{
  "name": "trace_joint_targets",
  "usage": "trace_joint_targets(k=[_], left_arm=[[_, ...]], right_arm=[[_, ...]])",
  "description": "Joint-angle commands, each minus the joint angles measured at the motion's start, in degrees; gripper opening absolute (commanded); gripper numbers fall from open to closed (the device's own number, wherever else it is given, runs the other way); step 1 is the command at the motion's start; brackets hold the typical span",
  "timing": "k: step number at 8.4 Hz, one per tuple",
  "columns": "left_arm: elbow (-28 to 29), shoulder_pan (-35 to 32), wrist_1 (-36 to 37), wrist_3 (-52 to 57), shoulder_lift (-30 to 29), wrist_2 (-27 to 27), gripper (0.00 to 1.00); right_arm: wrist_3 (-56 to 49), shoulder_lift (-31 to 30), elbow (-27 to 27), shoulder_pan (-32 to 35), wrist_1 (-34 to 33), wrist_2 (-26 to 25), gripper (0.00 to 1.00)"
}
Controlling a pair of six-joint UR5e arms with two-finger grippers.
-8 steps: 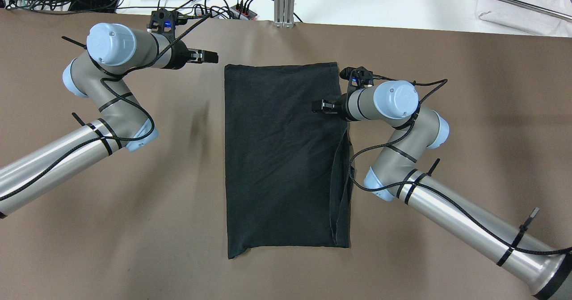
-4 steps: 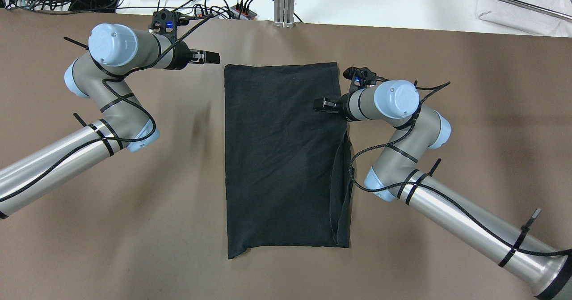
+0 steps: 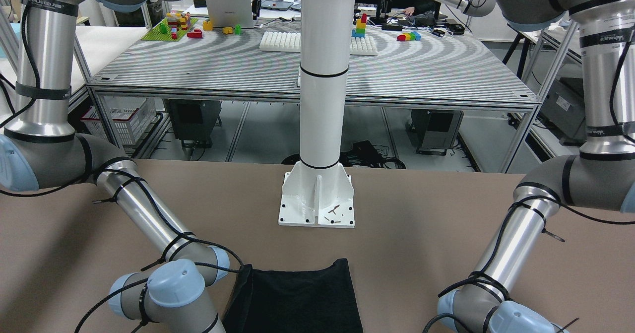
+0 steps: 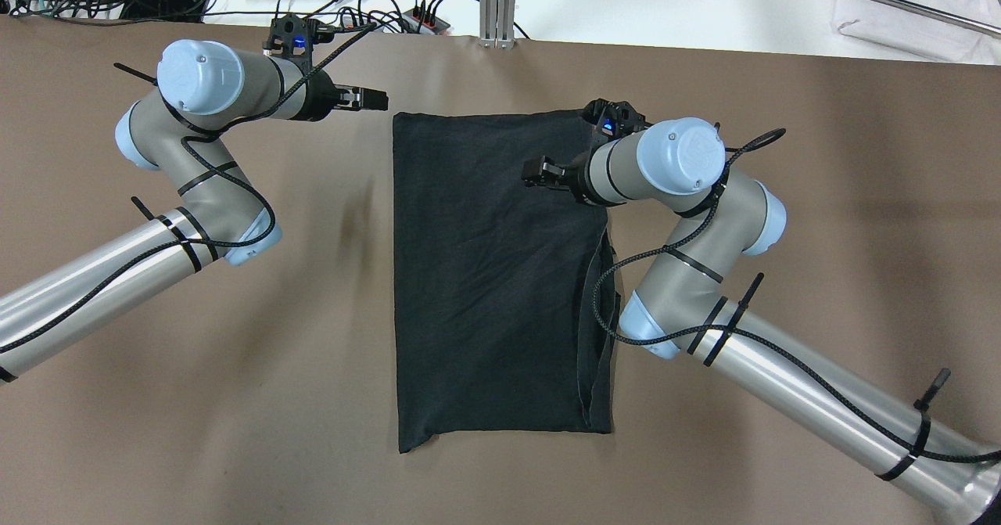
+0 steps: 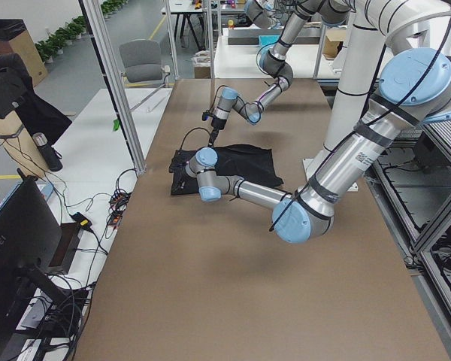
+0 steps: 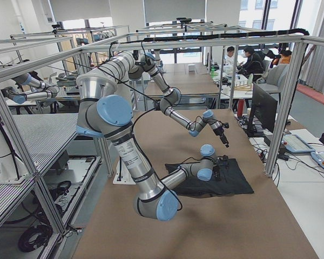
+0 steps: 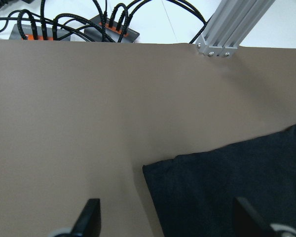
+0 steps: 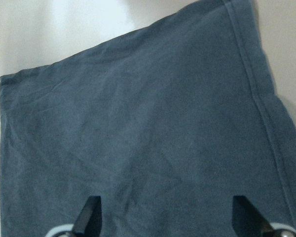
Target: Fold clothes
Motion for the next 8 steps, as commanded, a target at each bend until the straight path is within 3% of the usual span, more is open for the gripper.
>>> trace_joint_targets(k=[1, 6, 8], left_arm=[[-0.2, -0.1, 0.0, 0.0, 0.0, 0.0, 0.94], [0.0, -0.1, 0.1, 0.0, -0.1, 0.2, 0.94], [0.0, 0.0, 0.0, -0.4, 0.0, 0.3, 0.94]], right_arm=[[5.0, -4.2, 4.9, -4.3, -1.5, 0.0, 0.94], [4.1, -9.3, 7.5, -6.0, -7.1, 0.5, 0.94], [2.7, -12.6, 13.8, -5.5, -12.0, 1.1, 0.94]])
